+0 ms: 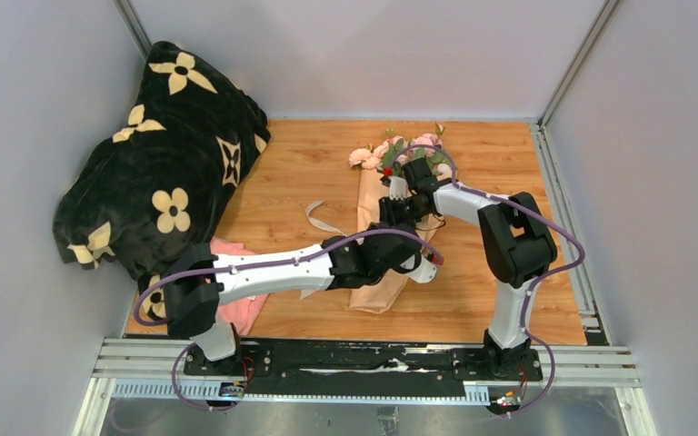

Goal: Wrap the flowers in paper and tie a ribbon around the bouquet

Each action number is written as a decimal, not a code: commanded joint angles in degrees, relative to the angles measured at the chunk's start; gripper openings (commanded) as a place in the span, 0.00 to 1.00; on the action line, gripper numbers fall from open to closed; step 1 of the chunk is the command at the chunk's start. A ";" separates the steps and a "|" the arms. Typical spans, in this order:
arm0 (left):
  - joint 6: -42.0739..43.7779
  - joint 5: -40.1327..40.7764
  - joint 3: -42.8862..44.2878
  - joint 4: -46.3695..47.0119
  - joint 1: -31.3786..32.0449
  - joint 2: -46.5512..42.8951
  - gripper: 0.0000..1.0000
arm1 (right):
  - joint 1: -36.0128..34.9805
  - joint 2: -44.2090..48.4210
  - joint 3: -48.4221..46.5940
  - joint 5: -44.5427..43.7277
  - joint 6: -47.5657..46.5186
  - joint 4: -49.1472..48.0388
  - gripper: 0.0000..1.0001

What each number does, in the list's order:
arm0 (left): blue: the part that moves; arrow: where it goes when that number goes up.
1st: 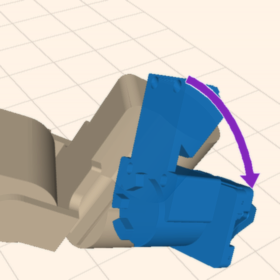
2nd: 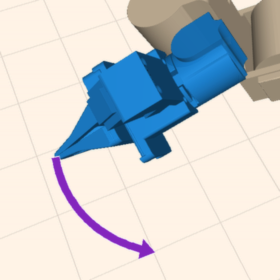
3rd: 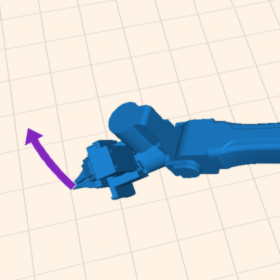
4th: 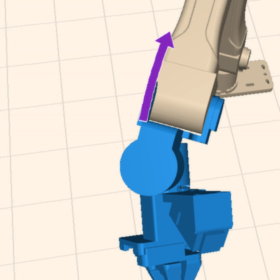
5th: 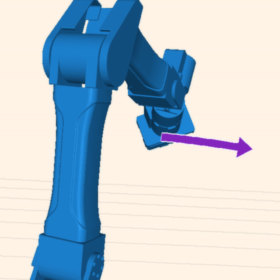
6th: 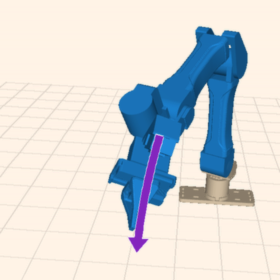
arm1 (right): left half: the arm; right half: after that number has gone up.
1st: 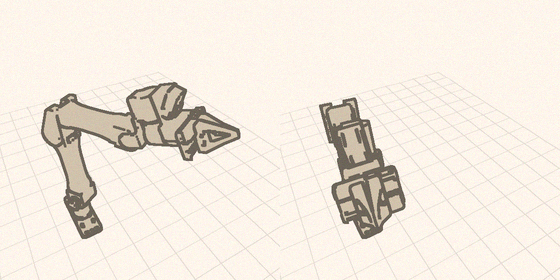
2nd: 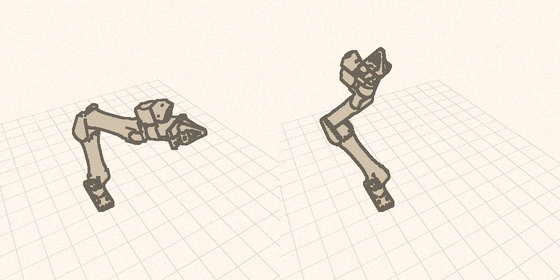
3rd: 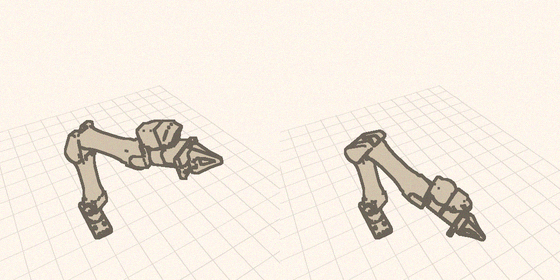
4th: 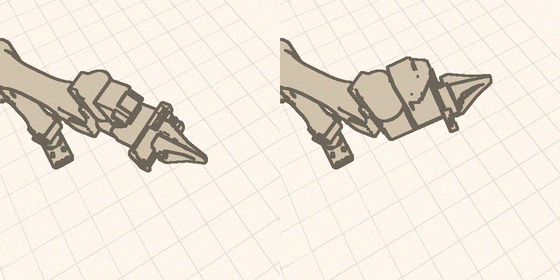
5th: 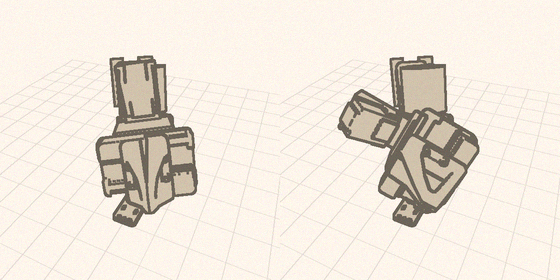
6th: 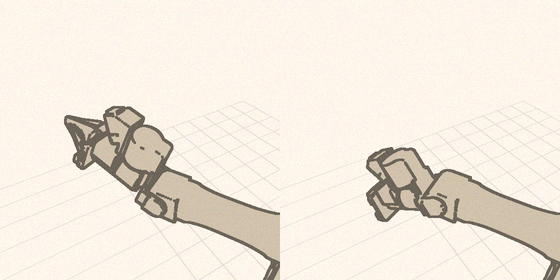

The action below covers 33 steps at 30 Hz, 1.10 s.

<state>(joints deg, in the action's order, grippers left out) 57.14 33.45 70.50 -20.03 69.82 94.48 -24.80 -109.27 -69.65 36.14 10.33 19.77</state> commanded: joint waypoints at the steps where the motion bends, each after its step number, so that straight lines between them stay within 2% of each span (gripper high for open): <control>1: 4.78 2.46 3.42 0.87 -2.18 -1.65 0.03 | 0.97 -0.24 4.10 4.49 1.28 -6.05 0.32; 7: 7.44 2.19 7.51 11.19 -7.77 3.73 0.05 | 2.41 1.49 8.64 6.49 6.80 -13.32 0.31; 12: 4.04 -1.23 9.55 18.45 -12.62 8.68 0.05 | 3.79 5.97 15.57 6.15 14.01 -24.61 0.29; 17: 0.82 -4.00 10.45 24.13 -14.87 13.43 0.07 | 3.79 7.22 18.37 5.03 17.27 -28.14 0.28; 18: -0.44 -4.42 11.39 23.97 -15.37 14.46 0.12 | 3.87 7.64 19.03 4.22 18.47 -28.85 0.27; 19: -1.64 -4.94 12.49 23.25 -15.95 15.63 0.22 | 3.88 8.10 19.57 3.41 19.13 -29.43 0.27; 21: -4.55 -6.33 15.68 17.93 -17.21 18.15 0.47 | 3.88 8.87 20.49 1.61 21.29 -30.38 0.27; 23: -7.53 -7.50 19.77 12.31 -18.35 20.25 0.67 | 3.88 9.85 21.36 -0.22 22.90 -31.08 0.27; 26: -12.06 -8.08 23.64 4.24 -20.14 22.02 0.88 | 3.92 11.41 22.22 -2.67 24.83 -30.46 0.24; 28: -14.17 -8.00 24.37 1.66 -21.24 21.59 0.92 | 3.97 12.58 22.69 -4.17 25.69 -30.00 0.23; 30: -15.85 -8.50 23.44 0.01 -22.11 19.06 0.92 | 3.92 13.44 22.67 -4.93 25.81 -29.20 0.23; 32: -17.74 -12.07 20.45 -0.81 -22.74 14.54 0.84 | 3.97 14.09 22.61 -5.19 26.07 -28.83 0.22; 33: -18.07 -16.48 18.21 -1.78 -22.87 11.65 0.75 | 3.97 14.26 22.70 -5.21 26.25 -28.93 0.22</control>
<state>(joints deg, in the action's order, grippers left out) 45.32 22.13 92.88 -16.38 49.69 112.92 -19.44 -97.58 -47.66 33.95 34.61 -9.30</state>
